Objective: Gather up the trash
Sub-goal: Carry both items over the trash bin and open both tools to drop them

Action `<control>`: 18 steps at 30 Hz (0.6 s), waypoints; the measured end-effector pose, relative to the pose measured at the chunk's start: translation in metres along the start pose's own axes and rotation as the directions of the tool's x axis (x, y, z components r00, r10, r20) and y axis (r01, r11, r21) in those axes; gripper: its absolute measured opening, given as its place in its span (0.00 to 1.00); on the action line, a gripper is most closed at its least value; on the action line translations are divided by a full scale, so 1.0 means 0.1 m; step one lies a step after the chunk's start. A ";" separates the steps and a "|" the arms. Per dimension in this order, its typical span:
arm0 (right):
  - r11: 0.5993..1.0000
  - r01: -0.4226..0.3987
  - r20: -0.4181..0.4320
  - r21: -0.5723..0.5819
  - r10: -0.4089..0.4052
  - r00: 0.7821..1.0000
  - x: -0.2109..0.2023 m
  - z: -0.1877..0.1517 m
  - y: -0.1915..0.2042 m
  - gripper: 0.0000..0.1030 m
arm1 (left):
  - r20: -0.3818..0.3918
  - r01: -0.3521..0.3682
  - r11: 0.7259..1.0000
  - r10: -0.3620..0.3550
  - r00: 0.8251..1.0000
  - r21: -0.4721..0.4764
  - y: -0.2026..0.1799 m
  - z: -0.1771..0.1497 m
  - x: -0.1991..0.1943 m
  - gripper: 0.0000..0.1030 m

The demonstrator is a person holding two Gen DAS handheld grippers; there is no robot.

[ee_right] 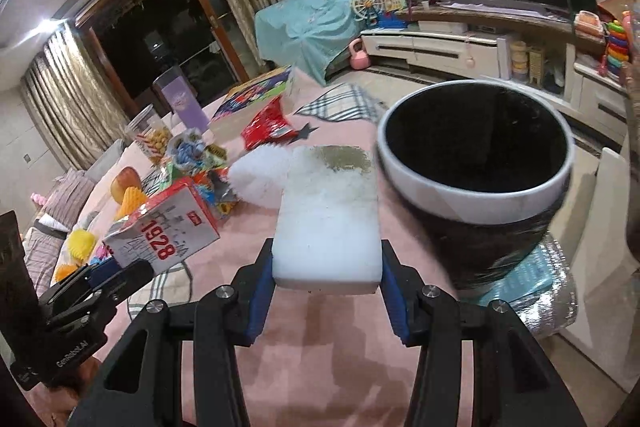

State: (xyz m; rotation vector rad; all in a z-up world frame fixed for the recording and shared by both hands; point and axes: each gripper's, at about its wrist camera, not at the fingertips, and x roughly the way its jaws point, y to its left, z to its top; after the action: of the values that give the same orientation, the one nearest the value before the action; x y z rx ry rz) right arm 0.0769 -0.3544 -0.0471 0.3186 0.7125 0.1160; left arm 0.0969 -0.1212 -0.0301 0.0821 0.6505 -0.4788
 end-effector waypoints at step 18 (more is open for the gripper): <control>0.992 0.093 0.034 0.088 -0.096 0.995 -0.12 0.40 -0.78 0.48 | -0.018 0.081 0.991 -0.080 0.997 0.109 -0.63 0.49 0.61 0.34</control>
State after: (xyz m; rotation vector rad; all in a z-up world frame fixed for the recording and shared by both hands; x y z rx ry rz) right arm 0.0939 -0.4411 -0.0366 0.3686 0.6951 -0.0109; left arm 0.1377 -0.2125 -0.0228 0.1633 0.6425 -0.5921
